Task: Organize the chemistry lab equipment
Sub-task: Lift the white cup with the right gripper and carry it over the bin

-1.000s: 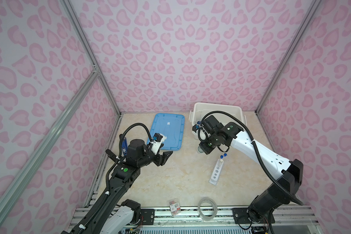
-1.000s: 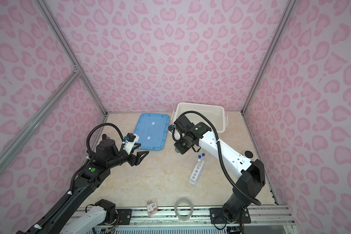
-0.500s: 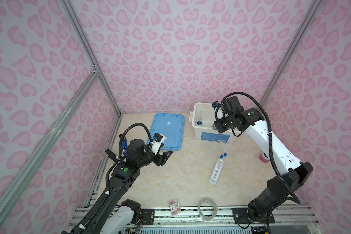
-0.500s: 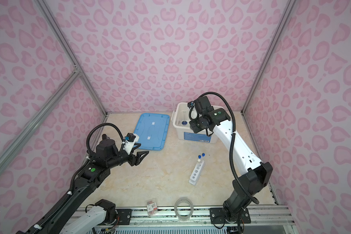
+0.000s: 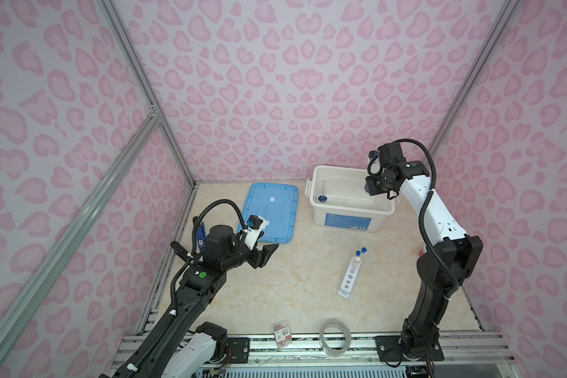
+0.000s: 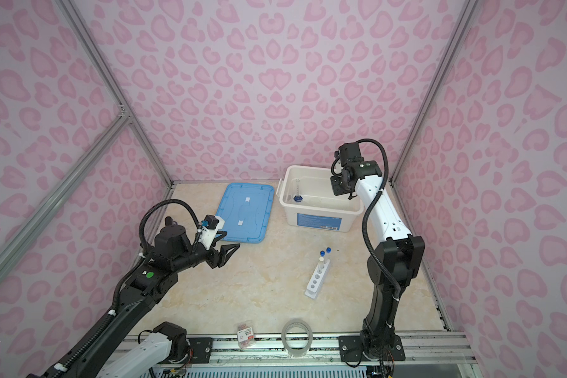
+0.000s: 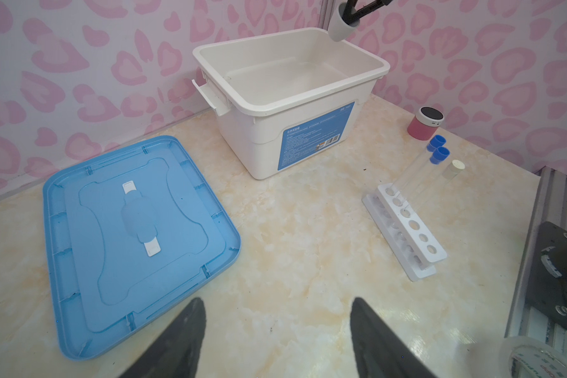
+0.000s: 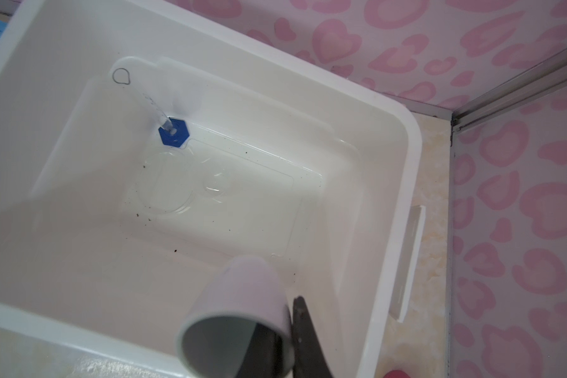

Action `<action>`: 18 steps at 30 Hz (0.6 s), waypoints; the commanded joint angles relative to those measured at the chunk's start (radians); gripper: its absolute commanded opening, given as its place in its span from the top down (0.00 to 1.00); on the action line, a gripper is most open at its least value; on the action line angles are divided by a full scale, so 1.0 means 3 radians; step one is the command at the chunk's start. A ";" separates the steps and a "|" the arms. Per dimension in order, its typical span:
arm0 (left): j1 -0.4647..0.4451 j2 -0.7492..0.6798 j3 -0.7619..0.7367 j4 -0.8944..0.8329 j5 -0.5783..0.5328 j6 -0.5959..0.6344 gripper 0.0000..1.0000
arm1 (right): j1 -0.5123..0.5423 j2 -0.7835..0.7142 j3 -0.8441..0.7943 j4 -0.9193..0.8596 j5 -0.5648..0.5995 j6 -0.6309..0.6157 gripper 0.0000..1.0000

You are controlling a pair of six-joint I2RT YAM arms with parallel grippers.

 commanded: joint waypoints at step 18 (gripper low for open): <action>0.0007 -0.0090 -0.0013 -0.0010 -0.0117 0.0014 0.28 | -0.0137 0.1054 0.0832 -0.0275 0.0052 -0.0025 0.91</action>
